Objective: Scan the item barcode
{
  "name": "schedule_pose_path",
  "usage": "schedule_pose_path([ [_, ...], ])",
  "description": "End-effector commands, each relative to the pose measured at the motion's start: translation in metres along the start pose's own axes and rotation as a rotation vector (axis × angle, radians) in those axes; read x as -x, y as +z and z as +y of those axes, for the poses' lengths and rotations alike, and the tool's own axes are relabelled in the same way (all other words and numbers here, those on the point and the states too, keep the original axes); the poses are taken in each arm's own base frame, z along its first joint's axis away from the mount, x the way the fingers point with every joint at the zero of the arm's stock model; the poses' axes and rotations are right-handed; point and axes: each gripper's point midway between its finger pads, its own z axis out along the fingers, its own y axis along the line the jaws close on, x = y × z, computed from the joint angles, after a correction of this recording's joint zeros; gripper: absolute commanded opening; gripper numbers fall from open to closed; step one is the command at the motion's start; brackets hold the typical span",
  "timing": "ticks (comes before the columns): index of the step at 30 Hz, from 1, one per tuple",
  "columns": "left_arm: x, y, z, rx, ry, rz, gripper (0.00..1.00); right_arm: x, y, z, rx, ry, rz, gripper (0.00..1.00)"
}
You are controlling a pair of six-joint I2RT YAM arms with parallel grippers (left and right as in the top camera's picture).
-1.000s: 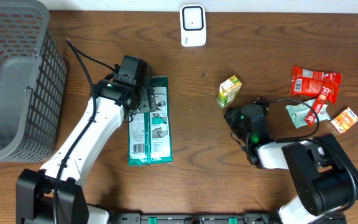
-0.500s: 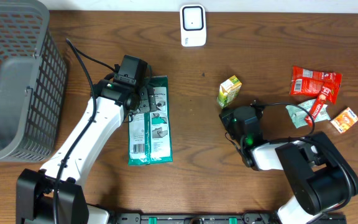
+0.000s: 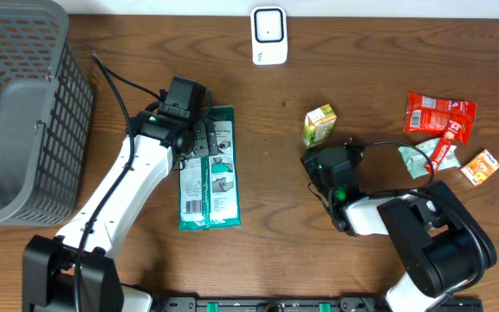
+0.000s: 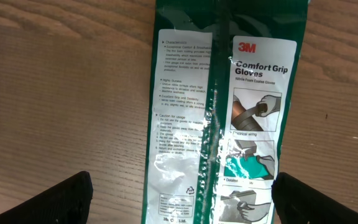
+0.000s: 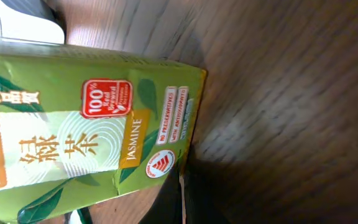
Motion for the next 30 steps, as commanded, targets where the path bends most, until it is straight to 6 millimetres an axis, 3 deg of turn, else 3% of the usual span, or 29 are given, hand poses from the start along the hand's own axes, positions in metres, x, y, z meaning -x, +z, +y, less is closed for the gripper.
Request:
schedule_pose_path([
  [1,0.002,0.001,0.002,0.011,-0.005,-0.001,0.93,-0.004,0.004,0.004,0.002,-0.001,-0.008,0.01],
  [7,0.002,0.001,0.002,0.011,-0.005,-0.001,0.93,-0.008,0.004,0.013,0.025,0.015,-0.008,0.01],
  [13,0.002,0.001,0.002,0.011,-0.005,-0.001,0.93,-0.013,0.009,0.041,0.084,0.014,0.002,0.01],
  [18,0.002,0.001,0.002,0.011,-0.005,-0.001,0.93,-0.035,0.007,0.054,0.116,-0.014,0.054,0.01],
  [20,0.002,0.001,0.002,0.011,-0.005,-0.001,0.93,-0.051,0.004,0.063,0.162,-0.129,0.131,0.01],
  [23,0.002,0.001,0.002,0.011,-0.005,-0.001,0.93,-0.071,-0.007,0.082,0.267,-0.295,0.241,0.03],
  [27,0.002,0.001,0.002,0.011,-0.005,-0.001,0.93,-0.083,-0.032,0.092,0.301,-0.441,0.331,0.07],
  [29,0.002,0.001,0.002,0.011,-0.005,-0.001,0.93,-0.085,-0.048,0.096,0.309,-0.532,0.360,0.07],
  [30,0.002,0.001,0.002,0.011,-0.005,-0.001,0.93,-0.083,-0.067,0.100,0.326,-0.654,0.370,0.08],
])
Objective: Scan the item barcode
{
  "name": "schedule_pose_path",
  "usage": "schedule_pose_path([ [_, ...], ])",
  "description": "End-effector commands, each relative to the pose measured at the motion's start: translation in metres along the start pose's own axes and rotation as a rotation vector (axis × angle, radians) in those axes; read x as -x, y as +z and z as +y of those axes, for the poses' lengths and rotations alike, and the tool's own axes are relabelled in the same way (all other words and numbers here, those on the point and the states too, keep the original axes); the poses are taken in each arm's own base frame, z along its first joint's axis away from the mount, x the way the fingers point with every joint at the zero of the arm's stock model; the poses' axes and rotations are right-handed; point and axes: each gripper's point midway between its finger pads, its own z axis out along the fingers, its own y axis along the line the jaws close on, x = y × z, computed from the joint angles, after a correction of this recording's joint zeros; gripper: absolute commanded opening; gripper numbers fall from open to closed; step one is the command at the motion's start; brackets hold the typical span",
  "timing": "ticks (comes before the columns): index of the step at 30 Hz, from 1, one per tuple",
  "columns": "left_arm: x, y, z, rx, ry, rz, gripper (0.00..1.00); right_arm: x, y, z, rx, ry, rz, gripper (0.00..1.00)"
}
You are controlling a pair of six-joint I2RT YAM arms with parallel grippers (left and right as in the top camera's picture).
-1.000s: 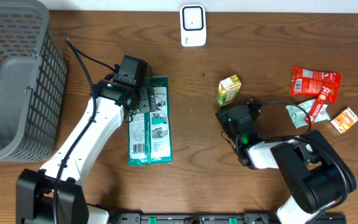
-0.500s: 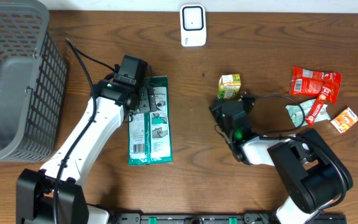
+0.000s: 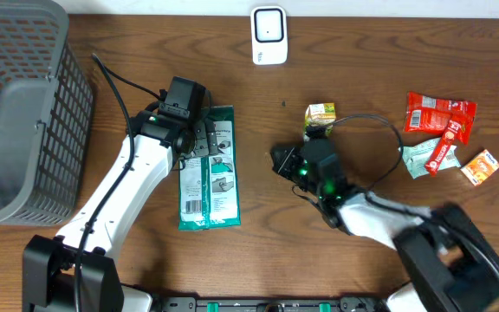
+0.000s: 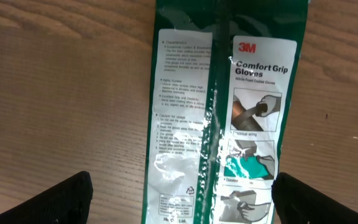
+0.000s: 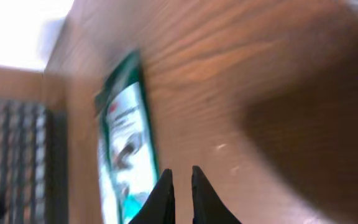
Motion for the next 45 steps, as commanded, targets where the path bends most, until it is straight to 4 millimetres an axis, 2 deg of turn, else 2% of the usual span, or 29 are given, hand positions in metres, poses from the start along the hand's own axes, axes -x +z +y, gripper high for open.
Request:
schedule_pose_path([
  [1,0.002,0.001,0.002,0.011,-0.005,0.000,0.93,-0.003,-0.043,0.043,0.096,-0.394,0.056,0.16],
  [3,0.002,0.001,0.002,0.011,-0.005,0.000,0.93,0.002,-0.068,0.047,0.085,-0.602,0.043,0.29],
  [4,0.002,0.001,0.002,0.011,-0.005,-0.001,0.93,0.010,-0.086,0.047,0.061,-0.732,0.013,0.44],
  [5,0.002,0.001,0.002,0.011,-0.005,-0.001,0.93,0.019,-0.102,0.044,0.017,-0.840,-0.021,0.52],
  [6,0.002,0.001,0.002,0.011,-0.005,-0.001,0.93,0.031,-0.118,0.036,-0.056,-0.985,-0.055,0.53],
  [8,0.002,0.001,0.002,0.011,-0.005,-0.001,0.93,0.047,-0.141,0.018,-0.178,-1.192,-0.073,0.65],
  [9,0.002,0.001,0.002,0.011,-0.005,-0.001,0.93,0.051,-0.145,0.012,-0.203,-1.240,-0.063,0.66],
  [11,0.002,0.001,0.002,0.011,-0.005,-0.001,0.93,0.062,-0.150,-0.002,-0.227,-1.270,-0.050,0.71],
  [12,0.002,0.001,0.002,0.011,-0.005,-0.001,0.93,0.063,-0.150,-0.003,-0.212,-1.272,-0.044,0.72],
  [14,0.002,0.001,0.002,0.011,-0.005,-0.001,0.93,0.055,-0.148,-0.002,-0.054,-1.362,0.012,0.74],
  [16,0.002,0.001,0.002,0.011,-0.005,-0.001,0.93,0.059,-0.150,-0.008,0.028,-1.373,0.019,0.76],
  [17,0.002,0.001,0.002,0.011,-0.005,-0.001,0.93,0.074,-0.151,-0.019,0.001,-1.333,0.000,0.99],
  [19,0.002,0.001,0.002,0.011,-0.005,-0.001,0.93,0.100,-0.160,-0.043,0.014,-1.245,-0.046,0.99],
  [23,0.002,0.001,0.002,0.011,-0.005,-0.001,0.93,0.098,-0.174,-0.042,0.262,-1.316,-0.108,0.98],
  [28,0.002,0.001,0.002,0.011,-0.005,-0.001,0.93,0.108,-0.167,-0.066,0.442,-1.236,-0.183,0.99],
  [30,0.002,0.001,0.002,0.011,-0.005,-0.001,0.93,0.109,-0.159,-0.074,0.500,-1.204,-0.193,0.98],
  [31,0.002,0.001,0.002,0.011,-0.005,0.000,0.93,0.112,-0.149,-0.082,0.544,-1.168,-0.203,0.98],
  [35,0.002,0.001,0.002,0.011,-0.005,-0.001,0.93,0.122,-0.133,-0.092,0.591,-1.123,-0.214,0.97],
  [40,0.002,0.001,0.002,0.011,-0.005,0.000,0.93,0.132,-0.111,-0.092,0.637,-1.114,-0.203,0.97],
  [45,0.002,0.001,0.002,0.011,-0.005,-0.001,0.93,0.140,-0.082,-0.078,0.660,-1.121,-0.166,0.96],
])
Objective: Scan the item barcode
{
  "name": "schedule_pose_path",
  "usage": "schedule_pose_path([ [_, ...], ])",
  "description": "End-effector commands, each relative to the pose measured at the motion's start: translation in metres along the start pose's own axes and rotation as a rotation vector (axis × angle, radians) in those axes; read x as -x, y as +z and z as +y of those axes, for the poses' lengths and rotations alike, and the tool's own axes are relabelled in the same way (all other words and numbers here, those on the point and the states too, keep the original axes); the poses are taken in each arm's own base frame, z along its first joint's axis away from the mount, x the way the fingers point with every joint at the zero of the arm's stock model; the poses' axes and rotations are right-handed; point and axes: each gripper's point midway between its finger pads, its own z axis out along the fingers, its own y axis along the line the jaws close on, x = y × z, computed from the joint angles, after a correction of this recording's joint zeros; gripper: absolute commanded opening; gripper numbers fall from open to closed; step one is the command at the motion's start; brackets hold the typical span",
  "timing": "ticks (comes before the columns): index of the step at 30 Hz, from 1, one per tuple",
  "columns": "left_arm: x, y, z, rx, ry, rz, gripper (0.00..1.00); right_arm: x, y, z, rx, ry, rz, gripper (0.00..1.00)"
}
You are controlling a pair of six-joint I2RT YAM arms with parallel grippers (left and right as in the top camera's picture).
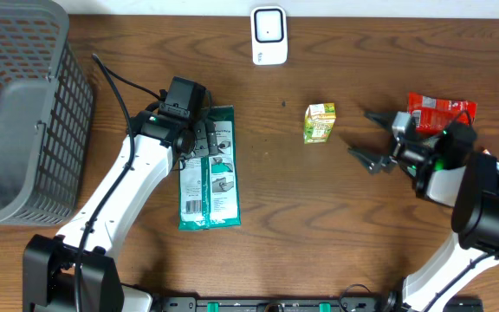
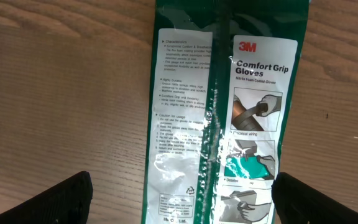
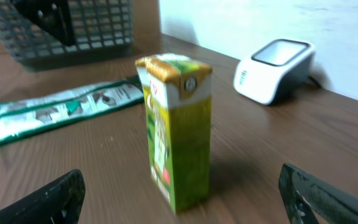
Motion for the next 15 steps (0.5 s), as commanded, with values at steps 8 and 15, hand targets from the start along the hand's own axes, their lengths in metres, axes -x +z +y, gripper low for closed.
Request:
schedule_pose_path([
  [8,0.002,0.000,0.002,0.010,-0.006,-0.003,0.93,0.002,0.041,-0.017,-0.010,0.031,0.036,0.97],
  [15,0.002,0.000,0.002,0.010,-0.006,-0.003,0.93,-0.011,0.043,-0.010,0.010,0.031,0.066,0.99],
])
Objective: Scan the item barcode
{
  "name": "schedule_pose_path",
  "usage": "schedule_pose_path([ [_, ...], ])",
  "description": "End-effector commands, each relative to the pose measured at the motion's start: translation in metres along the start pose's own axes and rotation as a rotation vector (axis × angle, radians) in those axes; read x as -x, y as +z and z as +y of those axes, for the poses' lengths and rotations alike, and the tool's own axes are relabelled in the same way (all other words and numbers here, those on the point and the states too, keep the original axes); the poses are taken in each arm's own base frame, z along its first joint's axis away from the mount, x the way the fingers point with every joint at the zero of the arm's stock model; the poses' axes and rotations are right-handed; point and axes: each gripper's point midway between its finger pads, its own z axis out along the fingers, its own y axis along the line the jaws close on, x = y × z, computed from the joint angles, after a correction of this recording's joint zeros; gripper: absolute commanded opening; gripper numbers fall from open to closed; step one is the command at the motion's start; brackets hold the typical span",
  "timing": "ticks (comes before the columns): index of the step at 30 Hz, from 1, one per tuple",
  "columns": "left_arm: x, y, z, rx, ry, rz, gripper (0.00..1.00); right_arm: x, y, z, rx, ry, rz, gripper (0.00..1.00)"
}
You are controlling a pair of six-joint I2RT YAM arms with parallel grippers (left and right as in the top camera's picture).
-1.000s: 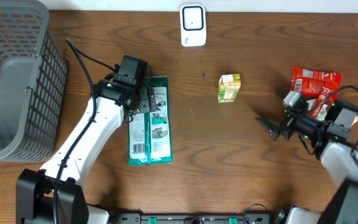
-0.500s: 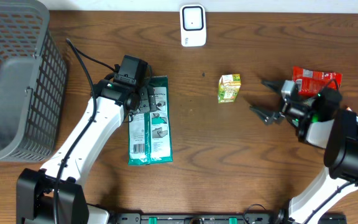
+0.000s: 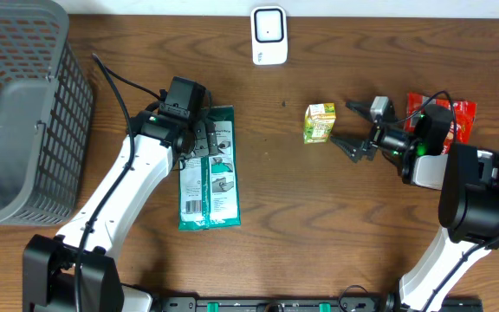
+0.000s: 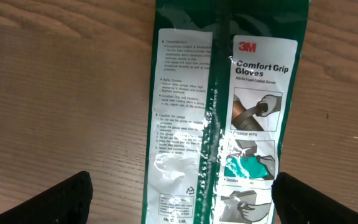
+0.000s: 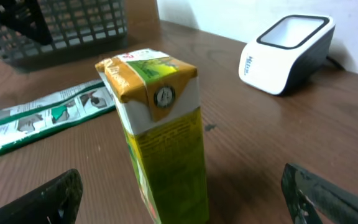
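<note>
A green jasmine tea carton [image 3: 320,122] stands upright on the table; in the right wrist view the carton [image 5: 160,134] fills the middle. My right gripper [image 3: 351,126] is open just right of it, with fingertips [image 5: 48,200] spread wide on both sides and not touching. The white barcode scanner [image 3: 268,35] sits at the far edge, seen too as the scanner [image 5: 286,53] behind the carton. My left gripper [image 4: 179,198] hangs open over a green 3M gloves pack [image 3: 209,169], the pack [image 4: 229,118] lying flat below it.
A grey mesh basket [image 3: 20,104] stands at the far left. Red and white snack packets [image 3: 440,117] lie at the right behind my right arm, with a small orange packet [image 3: 482,166] nearby. Black cable runs along the left arm.
My right gripper has moved left, closer to the tea carton, which now looms larger between its open fingers. The left arm and the gloves pack have not moved.
My right gripper was close against the tea carton, which lay tilted. Then the arm had swung left of the carton, shut, and the carton stood upright. Later the gripper was open to the carton's right, and now sits nearer it. The left arm stayed over the gloves.
</note>
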Motion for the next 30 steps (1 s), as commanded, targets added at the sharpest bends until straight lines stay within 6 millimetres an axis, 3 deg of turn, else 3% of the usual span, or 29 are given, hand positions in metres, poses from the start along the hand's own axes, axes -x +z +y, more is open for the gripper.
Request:
schedule_pose_path([
  [1,0.002,0.000,0.002,0.011,-0.006,-0.003,0.93,-0.002,0.006,0.002,0.014,-0.039,0.004,0.99],
  [7,0.002,0.000,0.002,0.011,-0.006,-0.003,0.93,-0.009,0.010,0.004,0.029,-0.055,0.014,0.99],
  [15,0.002,0.000,0.002,0.011,-0.006,-0.003,0.93,-0.032,0.025,-0.001,0.086,0.000,0.016,0.98],
  [22,0.002,0.000,0.002,0.011,-0.006,-0.003,0.93,-0.041,0.036,-0.016,0.082,0.003,0.026,0.97],
  [30,0.002,0.000,0.002,0.011,-0.006,-0.003,0.93,-0.045,0.050,-0.009,0.094,0.003,0.044,0.97],
])
